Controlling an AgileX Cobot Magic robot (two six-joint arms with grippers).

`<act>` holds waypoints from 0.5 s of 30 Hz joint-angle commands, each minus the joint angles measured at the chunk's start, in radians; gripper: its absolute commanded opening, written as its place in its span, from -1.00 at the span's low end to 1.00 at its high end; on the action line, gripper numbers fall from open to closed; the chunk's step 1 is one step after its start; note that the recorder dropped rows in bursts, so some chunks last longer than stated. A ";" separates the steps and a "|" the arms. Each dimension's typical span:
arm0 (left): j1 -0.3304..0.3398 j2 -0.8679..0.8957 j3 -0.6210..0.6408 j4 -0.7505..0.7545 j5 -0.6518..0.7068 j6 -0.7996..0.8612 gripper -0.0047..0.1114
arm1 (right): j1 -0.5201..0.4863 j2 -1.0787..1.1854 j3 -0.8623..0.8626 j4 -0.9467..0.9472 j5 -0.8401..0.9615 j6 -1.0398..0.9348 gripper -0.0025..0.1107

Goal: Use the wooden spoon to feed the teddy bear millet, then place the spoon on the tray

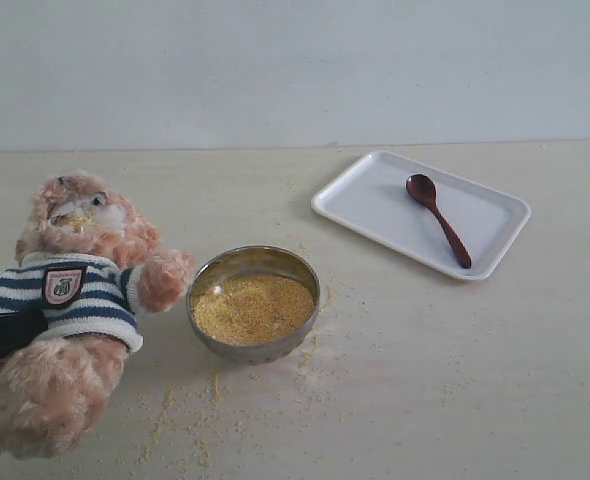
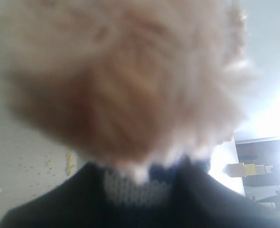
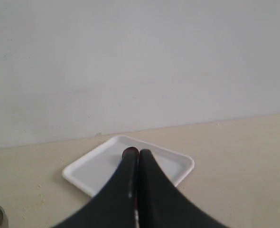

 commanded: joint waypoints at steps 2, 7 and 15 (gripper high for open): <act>0.001 0.000 -0.006 -0.011 0.039 0.008 -0.83 | -0.002 -0.039 0.035 0.094 0.043 -0.023 -0.96; 0.001 0.000 -0.006 -0.011 0.039 0.008 -0.83 | -0.002 -0.039 0.035 0.100 0.246 0.033 -0.96; 0.001 0.000 -0.006 -0.011 0.039 0.008 -0.83 | -0.002 -0.039 0.035 0.100 0.339 0.068 -0.96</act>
